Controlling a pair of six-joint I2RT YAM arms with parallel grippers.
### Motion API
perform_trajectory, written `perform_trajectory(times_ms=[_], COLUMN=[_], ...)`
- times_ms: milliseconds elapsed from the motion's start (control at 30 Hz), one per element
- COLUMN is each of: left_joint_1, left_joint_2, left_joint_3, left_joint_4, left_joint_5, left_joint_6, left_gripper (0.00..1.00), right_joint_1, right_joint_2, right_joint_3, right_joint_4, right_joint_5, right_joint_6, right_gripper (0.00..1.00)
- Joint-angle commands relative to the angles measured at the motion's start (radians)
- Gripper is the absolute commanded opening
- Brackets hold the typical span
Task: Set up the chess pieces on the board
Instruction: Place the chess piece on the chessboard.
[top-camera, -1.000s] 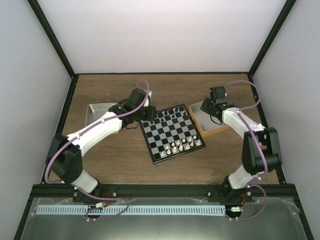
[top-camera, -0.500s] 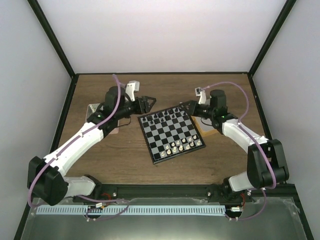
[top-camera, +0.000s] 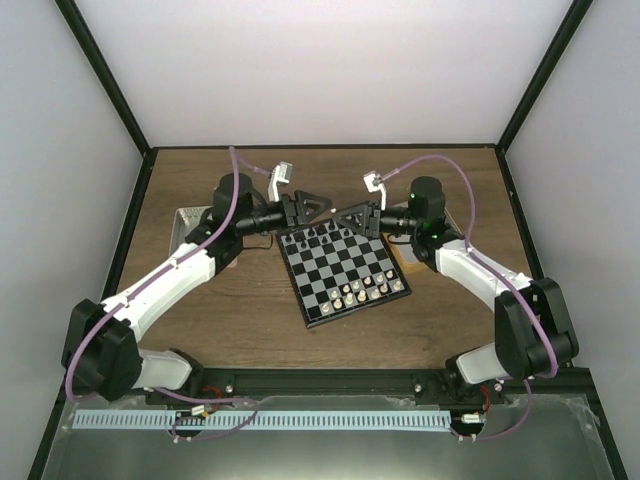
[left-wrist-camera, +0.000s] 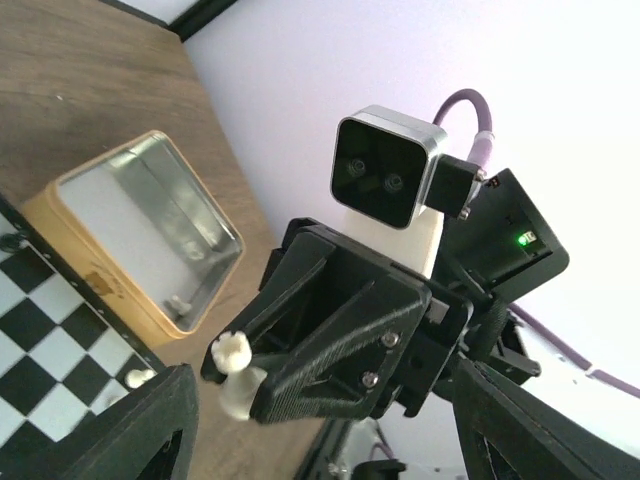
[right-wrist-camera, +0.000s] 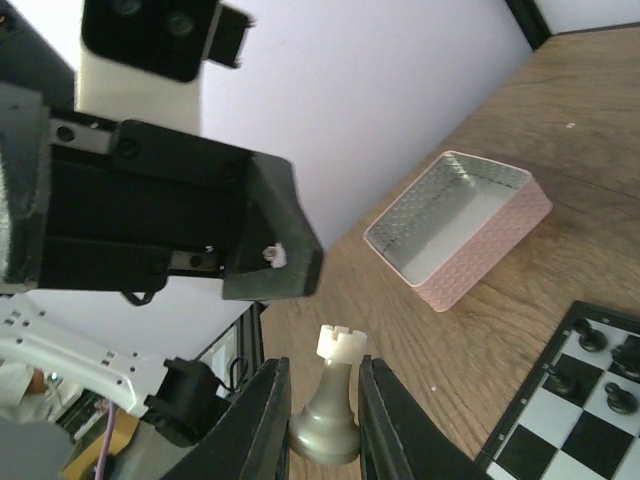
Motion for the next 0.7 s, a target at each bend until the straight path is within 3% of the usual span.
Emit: perform_trajectory(times_ms=[0, 367, 667], left_joint_1=[-0.002, -0.002, -0.002], left_joint_2=[0.017, 0.026, 0.057], left_joint_3=[-0.006, 0.001, 0.003], left_joint_4=[0.09, 0.055, 0.047], left_joint_5=[0.08, 0.031, 0.041], left_joint_6=[-0.111, -0.156, -0.163], left_gripper=[0.71, 0.51, 0.34], right_joint_1=[0.036, 0.05, 0.05], right_joint_2=[-0.033, -0.029, -0.024], right_joint_3=[0.055, 0.132, 0.141], right_joint_4=[0.031, -0.12, -0.143], right_joint_5=[-0.059, -0.038, -0.046], right_joint_6=[-0.091, -0.304, -0.333], right_gripper=[0.17, 0.17, 0.17])
